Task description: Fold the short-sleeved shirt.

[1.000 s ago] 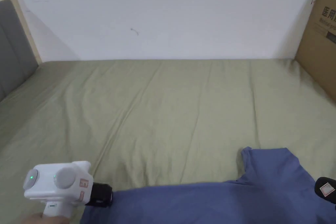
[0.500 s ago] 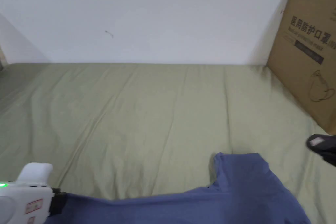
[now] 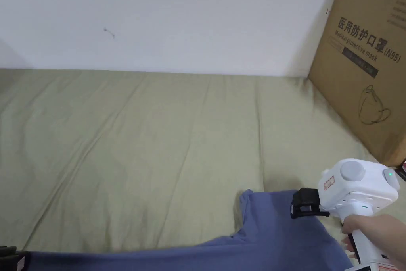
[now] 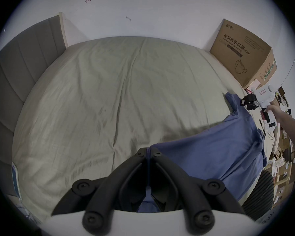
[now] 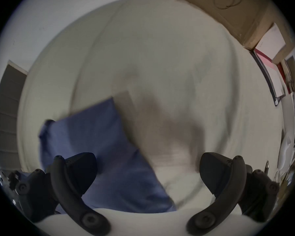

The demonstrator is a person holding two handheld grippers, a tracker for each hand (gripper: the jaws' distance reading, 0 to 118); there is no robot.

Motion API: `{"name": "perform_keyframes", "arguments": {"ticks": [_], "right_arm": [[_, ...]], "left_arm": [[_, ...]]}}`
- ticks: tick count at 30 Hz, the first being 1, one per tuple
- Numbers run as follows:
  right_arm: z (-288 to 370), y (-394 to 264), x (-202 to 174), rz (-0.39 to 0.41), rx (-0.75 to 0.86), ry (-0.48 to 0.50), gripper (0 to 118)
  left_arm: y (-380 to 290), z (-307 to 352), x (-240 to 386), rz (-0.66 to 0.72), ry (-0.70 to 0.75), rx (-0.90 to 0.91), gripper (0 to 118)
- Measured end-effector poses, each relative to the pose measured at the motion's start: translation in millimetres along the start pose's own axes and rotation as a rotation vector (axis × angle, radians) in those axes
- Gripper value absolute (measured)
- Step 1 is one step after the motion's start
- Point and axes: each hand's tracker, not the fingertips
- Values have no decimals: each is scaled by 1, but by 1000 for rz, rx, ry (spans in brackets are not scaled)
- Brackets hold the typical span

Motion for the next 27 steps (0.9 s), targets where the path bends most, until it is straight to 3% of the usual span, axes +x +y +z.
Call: {"name": "perform_keyframes", "arguments": {"ticks": [2, 3, 5, 9, 11, 13, 14, 16, 17, 18, 23, 27], "right_arm": [[-20, -5, 2, 64, -64, 1, 118], [-17, -10, 0, 109, 16, -16, 118], [-13, -18, 2, 9, 60, 9, 118], [-6, -10, -5, 61, 1, -35, 113], [6, -15, -9, 83, 51, -22, 92], [22, -24, -18, 163, 107, -26, 29], [30, -27, -18, 179, 125, 18, 2], [44, -35, -17, 166, 124, 89, 2], [58, -41, -18, 158, 185, 40, 2], [69, -44, -15, 139, 210, 98, 2], [131, -63, 3, -67, 353, 283, 2], [166, -72, 12, -88, 483, 307, 2]], "left_arm": [[-2, -3, -2, 6, 4, -19, 1], [-3, -3, -4, 9, 7, -27, 1], [-9, -36, -24, 20, 11, -46, 1], [-18, -41, -46, 50, 10, -58, 1], [-22, -41, -67, 57, 13, -59, 1], [-16, -49, -40, 65, 12, -61, 1], [-16, -49, -41, 67, 11, -62, 1], [-19, -43, -28, 69, 9, -61, 1], [-20, -41, -22, 71, 10, -60, 1], [-20, -39, -21, 74, 8, -57, 1], [-11, -20, -12, 126, -7, 34, 1], [6, 5, -11, 139, -28, 178, 1]]}}
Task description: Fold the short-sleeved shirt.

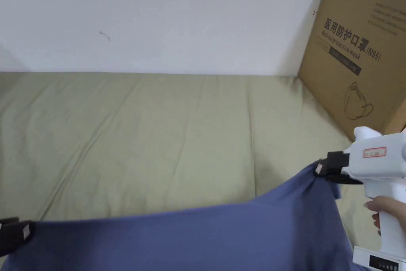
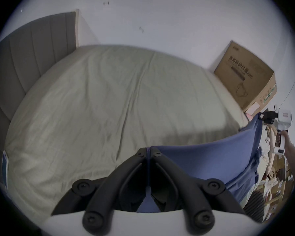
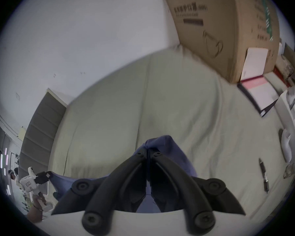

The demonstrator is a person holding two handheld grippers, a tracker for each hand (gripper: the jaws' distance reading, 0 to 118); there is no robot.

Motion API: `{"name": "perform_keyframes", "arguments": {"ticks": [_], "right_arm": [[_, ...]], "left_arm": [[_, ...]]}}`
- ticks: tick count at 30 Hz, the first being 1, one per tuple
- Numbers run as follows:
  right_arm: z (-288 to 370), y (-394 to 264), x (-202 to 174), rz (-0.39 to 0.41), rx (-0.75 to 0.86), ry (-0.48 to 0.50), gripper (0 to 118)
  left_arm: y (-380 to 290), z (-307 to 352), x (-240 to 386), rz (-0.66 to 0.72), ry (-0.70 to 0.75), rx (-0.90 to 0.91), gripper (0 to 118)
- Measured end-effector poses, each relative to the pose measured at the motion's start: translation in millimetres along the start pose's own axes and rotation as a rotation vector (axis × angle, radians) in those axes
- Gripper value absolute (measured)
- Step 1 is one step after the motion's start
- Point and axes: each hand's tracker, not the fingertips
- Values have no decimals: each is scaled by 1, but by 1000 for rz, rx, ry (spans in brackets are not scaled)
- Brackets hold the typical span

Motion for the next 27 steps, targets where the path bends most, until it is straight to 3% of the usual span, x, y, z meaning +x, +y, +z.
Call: {"name": "perform_keyframes", "arguments": {"ticks": [3, 8, 11, 18, 24, 25, 26, 27], "right_arm": [[29, 2, -3, 24, 100, -6, 2], [68, -31, 11, 23, 78, 7, 2], [87, -74, 31, 63, -31, -26, 2], [72, -173, 84, 67, -444, -98, 2], [61, -181, 81, 18, -401, -96, 4], [62, -177, 80, -3, -401, -63, 17], [64, -175, 79, -27, -417, -37, 46], [66, -174, 77, -63, -439, -25, 92]], "left_arm": [[15, 20, 2, 9, -38, 69, 1], [7, 43, 12, -76, -40, 29, 1], [-17, 51, 10, -112, -44, -90, 1], [-92, 31, -11, -144, -20, -382, 1], [-106, 18, -1, -173, 21, -399, 2], [-102, 20, -2, -138, 11, -404, 11], [-98, 22, -3, -86, -12, -403, 34], [-94, 25, -5, -27, -70, -414, 88]]}}
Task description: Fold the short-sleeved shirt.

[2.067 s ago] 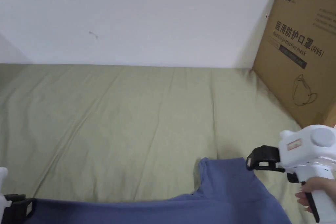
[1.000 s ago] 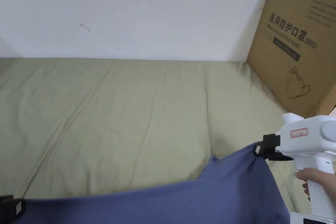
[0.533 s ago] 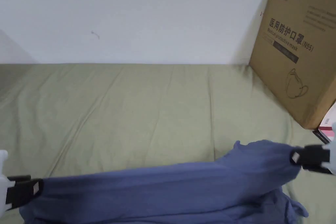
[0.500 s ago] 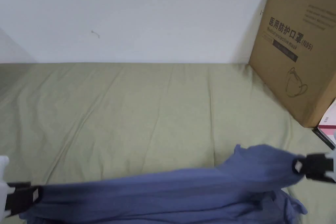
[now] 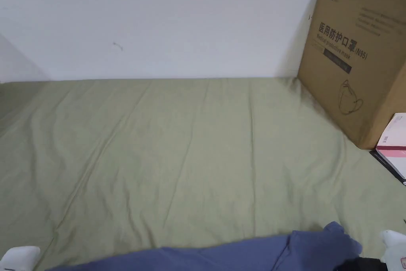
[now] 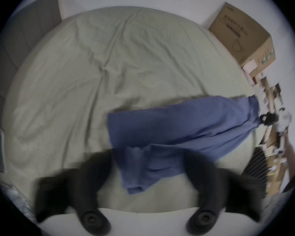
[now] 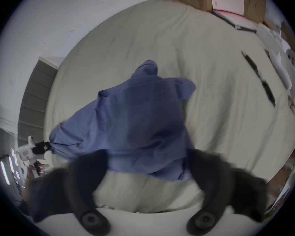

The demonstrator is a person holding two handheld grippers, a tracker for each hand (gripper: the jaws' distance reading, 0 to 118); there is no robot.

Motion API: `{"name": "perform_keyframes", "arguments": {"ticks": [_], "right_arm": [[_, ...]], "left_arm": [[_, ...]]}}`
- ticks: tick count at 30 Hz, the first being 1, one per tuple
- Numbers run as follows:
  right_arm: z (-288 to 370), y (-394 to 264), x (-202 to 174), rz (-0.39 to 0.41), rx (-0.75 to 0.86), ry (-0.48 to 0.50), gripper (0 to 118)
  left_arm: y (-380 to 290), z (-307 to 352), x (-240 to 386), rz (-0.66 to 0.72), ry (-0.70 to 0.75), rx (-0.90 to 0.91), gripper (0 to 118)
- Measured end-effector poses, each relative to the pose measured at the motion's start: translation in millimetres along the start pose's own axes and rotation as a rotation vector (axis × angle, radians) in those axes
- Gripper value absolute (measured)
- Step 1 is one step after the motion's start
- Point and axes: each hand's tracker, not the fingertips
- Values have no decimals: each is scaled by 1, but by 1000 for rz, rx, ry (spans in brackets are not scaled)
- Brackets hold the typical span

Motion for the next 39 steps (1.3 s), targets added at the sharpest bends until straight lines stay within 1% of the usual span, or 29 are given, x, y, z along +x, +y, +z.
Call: {"name": "perform_keyframes", "arguments": {"ticks": [1, 2, 3, 4, 5, 7, 8, 10, 12, 14, 15, 16, 17, 18, 19, 20, 21, 24, 26, 28, 30, 32, 33, 34, 35, 36, 37, 38, 39], "right_arm": [[2, 0, -2, -32, -22, 16, 110], [9, 0, -5, -58, -8, 41, 113], [16, -2, -12, -63, -1, 68, 113], [24, -2, -19, -48, 21, 89, 113], [34, -2, -28, -14, 65, 81, 113], [57, -7, -53, 90, 209, 22, 113], [70, -10, -66, 141, 298, -3, 113], [91, -18, -87, 204, 444, -20, 113], [106, -34, -107, 246, 587, 5, 113], [115, -52, -121, 270, 714, 35, 112], [117, -61, -126, 287, 756, 59, 109], [118, -68, -131, 296, 797, 67, 100], [120, -77, -134, 308, 842, 87, 80], [122, -84, -136, 298, 882, 105, 32], [118, -84, -135, 273, 899, 116, 2], [116, -85, -136, 247, 905, 113, 1], [115, -88, -136, 221, 913, 92, 1], [112, -81, -129, 203, 859, 119, 1], [117, -83, -127, 186, 856, 122, 1], [126, -85, -125, 169, 867, 161, 1], [135, -86, -123, 163, 881, 163, 1], [142, -84, -121, 155, 873, 140, 1], [142, -82, -119, 146, 859, 137, 1], [142, -82, -117, 134, 846, 136, 1], [143, -84, -122, 128, 837, 137, 1], [141, -85, -123, 127, 830, 136, 1], [139, -85, -124, 129, 823, 128, 1], [135, -85, -126, 139, 814, 89, 1], [134, -87, -132, 142, 801, 58, 1]], "left_arm": [[0, 4, 0, 30, -54, -1, 116], [0, 16, 4, 50, -108, 39, 118], [3, 29, 8, 69, -142, 91, 114], [7, 40, 14, 82, -159, 120, 114], [9, 52, 22, 75, -157, 167, 114], [10, 78, 37, 42, -132, 282, 114], [10, 87, 46, 23, -103, 344, 114], [5, 111, 71, -43, 43, 485, 114], [-5, 128, 93, -105, 149, 629, 112], [-18, 133, 104, -123, 151, 767, 104], [-25, 136, 109, -124, 117, 817, 89], [-31, 137, 113, -121, 87, 856, 69], [-38, 138, 117, -123, 77, 882, 41], [-43, 135, 122, -125, 82, 891, 2], [-46, 132, 127, -125, 107, 888, 0], [-50, 129, 132, -131, 174, 903, 0], [-56, 126, 134, -138, 165, 908, 0], [-60, 129, 139, -143, 133, 877, 0], [-54, 144, 132, -106, 110, 848, 0], [-37, 157, 109, -19, 18, 767, 0], [-12, 158, 63, 93, -214, 581, 0], [7, 130, 9, 290, -366, 322, 0], [7, 112, -15, 358, -431, 235, 0], [1, 101, -30, 405, -463, 216, 0], [-5, 90, -46, 438, -429, 224, 2], [-10, 81, -60, 465, -395, 229, 30], [-13, 70, -75, 486, -375, 228, 65], [-20, 63, -82, 505, -409, 216, 82], [-23, 55, -91, 528, -455, 209, 91]]}}
